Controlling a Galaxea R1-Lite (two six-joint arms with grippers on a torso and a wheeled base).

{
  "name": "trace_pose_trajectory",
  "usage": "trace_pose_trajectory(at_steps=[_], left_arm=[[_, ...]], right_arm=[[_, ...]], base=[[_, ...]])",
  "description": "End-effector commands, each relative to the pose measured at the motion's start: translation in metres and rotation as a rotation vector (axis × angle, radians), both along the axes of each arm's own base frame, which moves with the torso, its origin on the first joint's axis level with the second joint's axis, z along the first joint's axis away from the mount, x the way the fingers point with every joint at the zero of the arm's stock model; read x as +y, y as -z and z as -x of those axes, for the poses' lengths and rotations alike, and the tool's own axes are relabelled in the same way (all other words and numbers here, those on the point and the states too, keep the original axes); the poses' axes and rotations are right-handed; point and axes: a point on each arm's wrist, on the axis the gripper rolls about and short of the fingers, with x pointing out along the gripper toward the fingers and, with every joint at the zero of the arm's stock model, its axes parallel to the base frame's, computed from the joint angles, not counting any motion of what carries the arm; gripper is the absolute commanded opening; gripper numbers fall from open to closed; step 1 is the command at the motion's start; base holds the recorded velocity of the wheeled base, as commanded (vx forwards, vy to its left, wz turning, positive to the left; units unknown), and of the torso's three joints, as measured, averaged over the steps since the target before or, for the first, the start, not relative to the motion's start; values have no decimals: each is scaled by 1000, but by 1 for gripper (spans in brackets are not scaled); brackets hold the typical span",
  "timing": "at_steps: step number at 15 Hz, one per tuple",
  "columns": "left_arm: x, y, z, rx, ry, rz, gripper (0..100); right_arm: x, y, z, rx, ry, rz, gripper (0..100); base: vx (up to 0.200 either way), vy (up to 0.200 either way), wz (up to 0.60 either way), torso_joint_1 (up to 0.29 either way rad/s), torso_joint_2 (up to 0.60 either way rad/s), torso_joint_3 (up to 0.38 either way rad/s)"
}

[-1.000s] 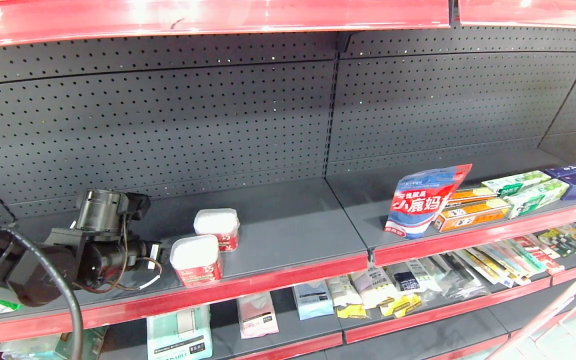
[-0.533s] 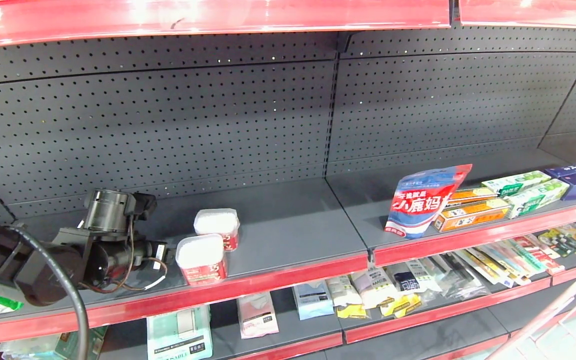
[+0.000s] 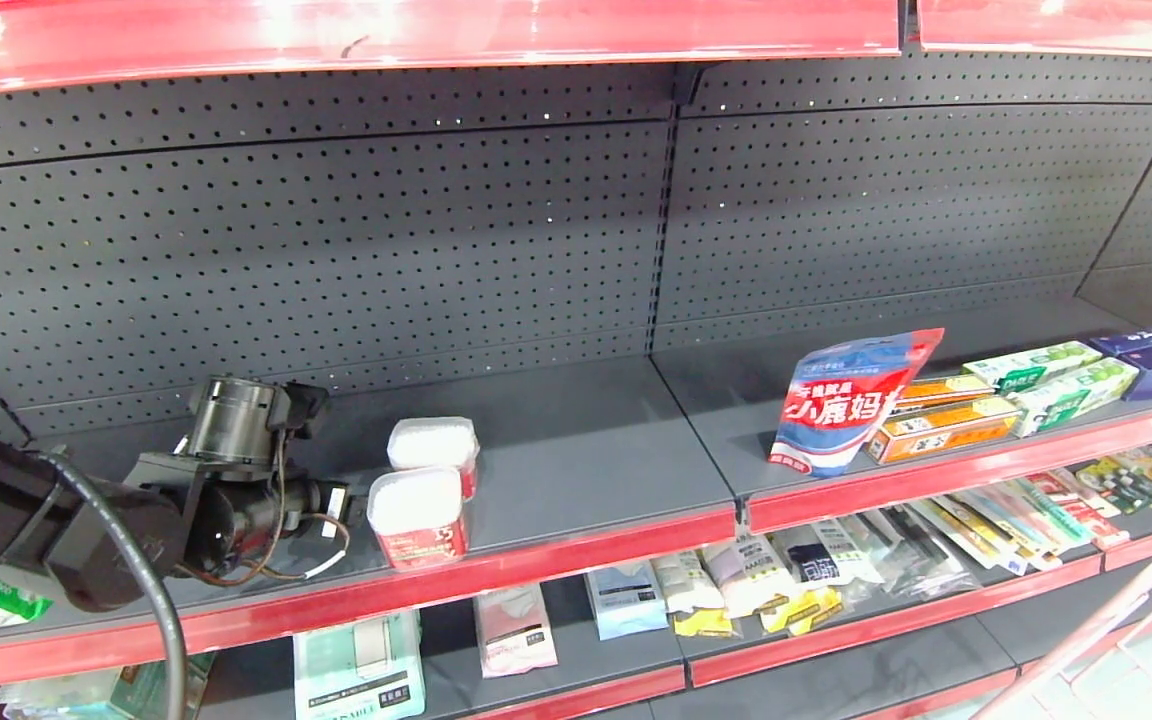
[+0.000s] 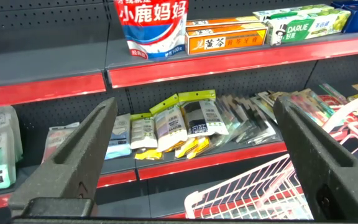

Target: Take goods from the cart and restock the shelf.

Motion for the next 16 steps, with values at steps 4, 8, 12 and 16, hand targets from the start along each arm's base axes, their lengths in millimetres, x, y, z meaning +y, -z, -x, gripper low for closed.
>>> trace_pose_trajectory(at_steps=[4, 8, 12, 16], left_arm=[[-3, -2, 0, -8, 9, 1, 100], [-6, -2, 1, -11, 15, -2, 100], [-3, -4, 2, -33, -2, -5, 100], [16, -33, 17, -119, -46, 22, 100]], right_arm=[[0, 0, 0, 3, 0, 0, 100], [0, 0, 0, 3, 0, 0, 100], [0, 0, 0, 3, 0, 0, 100], [0, 0, 0, 0, 0, 0, 100]], base=[[0, 0, 0, 0, 0, 0], [0, 0, 0, 0, 0, 0], [0, 0, 0, 0, 0, 0], [0, 0, 0, 0, 0, 0]])
